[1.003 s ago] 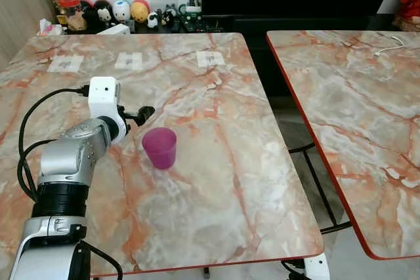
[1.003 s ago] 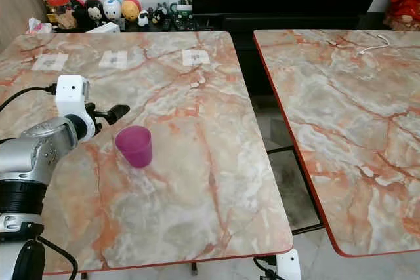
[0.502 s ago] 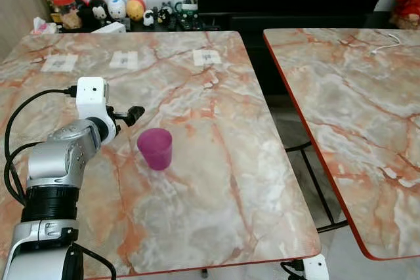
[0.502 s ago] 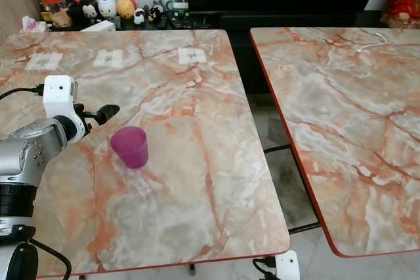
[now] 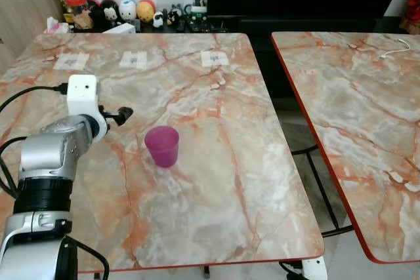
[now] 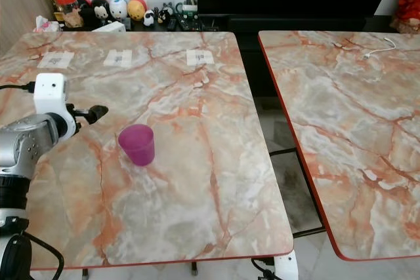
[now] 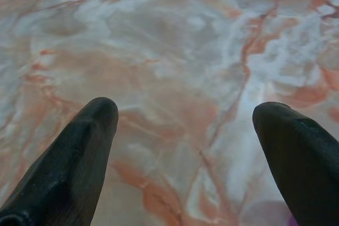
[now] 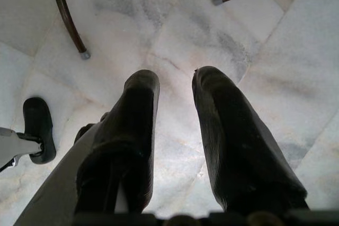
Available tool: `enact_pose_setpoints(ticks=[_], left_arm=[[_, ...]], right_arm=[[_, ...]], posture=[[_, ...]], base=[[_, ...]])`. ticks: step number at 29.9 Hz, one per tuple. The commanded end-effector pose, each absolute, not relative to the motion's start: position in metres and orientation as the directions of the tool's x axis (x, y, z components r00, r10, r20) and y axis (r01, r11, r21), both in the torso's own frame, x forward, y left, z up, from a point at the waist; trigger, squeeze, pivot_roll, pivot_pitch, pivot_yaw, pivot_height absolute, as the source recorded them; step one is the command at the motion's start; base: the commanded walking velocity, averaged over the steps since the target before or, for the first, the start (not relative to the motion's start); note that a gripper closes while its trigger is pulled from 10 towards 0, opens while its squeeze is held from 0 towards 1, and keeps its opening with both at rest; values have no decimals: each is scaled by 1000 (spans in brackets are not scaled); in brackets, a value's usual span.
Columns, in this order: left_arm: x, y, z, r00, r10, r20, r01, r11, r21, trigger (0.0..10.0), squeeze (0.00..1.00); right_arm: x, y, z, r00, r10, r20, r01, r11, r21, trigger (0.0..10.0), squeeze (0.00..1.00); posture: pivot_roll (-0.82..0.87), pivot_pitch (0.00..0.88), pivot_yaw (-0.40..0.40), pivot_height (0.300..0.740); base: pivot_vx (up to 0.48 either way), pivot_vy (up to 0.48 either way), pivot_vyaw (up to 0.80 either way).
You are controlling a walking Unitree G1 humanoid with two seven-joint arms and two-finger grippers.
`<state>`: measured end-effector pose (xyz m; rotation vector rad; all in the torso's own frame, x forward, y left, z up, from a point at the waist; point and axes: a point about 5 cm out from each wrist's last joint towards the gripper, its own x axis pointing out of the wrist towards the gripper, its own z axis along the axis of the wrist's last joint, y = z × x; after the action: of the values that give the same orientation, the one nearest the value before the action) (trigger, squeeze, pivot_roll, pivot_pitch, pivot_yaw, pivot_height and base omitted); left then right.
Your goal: Setting the table
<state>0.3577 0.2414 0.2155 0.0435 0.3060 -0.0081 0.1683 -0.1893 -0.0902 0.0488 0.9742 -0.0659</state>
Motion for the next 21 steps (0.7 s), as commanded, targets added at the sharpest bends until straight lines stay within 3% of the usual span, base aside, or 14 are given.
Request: enact_pose_setpoints(ticks=[1, 9, 21], left_arm=[[359, 245, 222, 948, 12, -318, 10, 998, 70, 10000, 0], [357, 256, 217, 916, 89, -390, -56, 994, 94, 10000, 0], [359, 243, 221, 914, -57, -402, 67, 998, 9, 10000, 0]], right_arm=[[164, -189, -92, 543, -37, -839, 81, 997, 9, 10000, 0], [166, -187, -92, 547, -31, -837, 73, 997, 11, 10000, 0], [164, -188, -92, 538, -35, -842, 67, 998, 2, 10000, 0]], posture=[[180, 24, -48, 740], [189, 16, -46, 740], [180, 1, -48, 740]], base=[[0, 0, 0], [0, 0, 0], [0, 0, 0]])
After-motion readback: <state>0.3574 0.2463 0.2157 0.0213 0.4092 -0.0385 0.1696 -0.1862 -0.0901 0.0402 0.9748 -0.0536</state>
